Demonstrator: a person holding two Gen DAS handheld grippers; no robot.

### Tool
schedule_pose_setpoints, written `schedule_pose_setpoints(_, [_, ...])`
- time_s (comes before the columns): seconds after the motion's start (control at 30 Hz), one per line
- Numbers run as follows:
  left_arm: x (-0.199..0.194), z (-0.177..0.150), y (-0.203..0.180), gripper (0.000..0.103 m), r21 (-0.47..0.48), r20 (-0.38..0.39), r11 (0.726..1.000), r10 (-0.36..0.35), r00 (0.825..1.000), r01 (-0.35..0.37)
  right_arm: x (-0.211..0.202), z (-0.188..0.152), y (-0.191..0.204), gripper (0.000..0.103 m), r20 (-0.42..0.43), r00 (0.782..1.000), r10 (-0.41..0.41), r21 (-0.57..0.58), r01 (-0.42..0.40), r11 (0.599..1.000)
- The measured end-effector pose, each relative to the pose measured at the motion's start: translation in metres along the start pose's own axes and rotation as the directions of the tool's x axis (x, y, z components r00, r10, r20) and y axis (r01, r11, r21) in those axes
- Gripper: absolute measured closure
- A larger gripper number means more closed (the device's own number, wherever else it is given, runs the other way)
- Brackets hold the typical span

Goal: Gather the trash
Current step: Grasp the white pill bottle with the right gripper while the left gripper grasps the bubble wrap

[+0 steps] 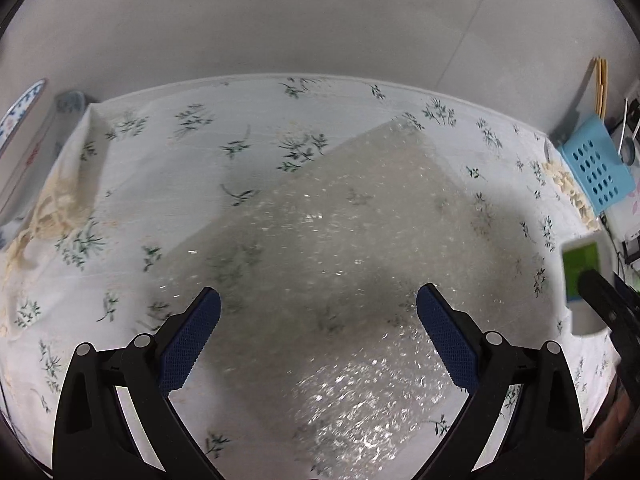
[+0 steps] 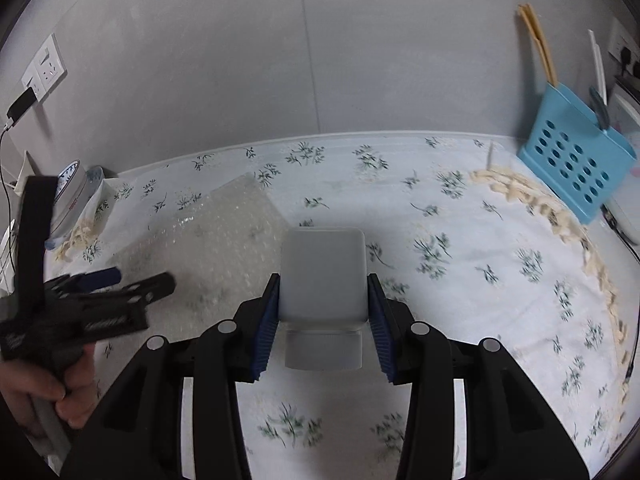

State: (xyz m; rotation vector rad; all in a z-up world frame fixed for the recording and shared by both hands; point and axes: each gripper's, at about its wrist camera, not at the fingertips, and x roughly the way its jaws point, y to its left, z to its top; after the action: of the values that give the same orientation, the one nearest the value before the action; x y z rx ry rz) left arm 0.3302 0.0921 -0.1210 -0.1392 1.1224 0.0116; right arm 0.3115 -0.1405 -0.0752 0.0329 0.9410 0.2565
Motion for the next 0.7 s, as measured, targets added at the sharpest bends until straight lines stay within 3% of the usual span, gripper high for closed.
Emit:
schedule_pose_setpoints(0.27, [0.017, 0.001, -0.023, 0.014, 0.088, -0.034, 0.989, 0.125, 0.992, -0.121, -0.024, -0.020, -0.010, 0.063, 0.003, 1.000, 0.001, 0.000, -0.001, 1.000])
schedule_pose_setpoints(0.7, [0.016, 0.012, -0.043, 0.065, 0.138, -0.084, 0.981, 0.146, 0.986, -0.134, -0.033, -0.026, -0.017, 0.063, -0.003, 1.000, -0.004, 0.028, 0.004, 1.000])
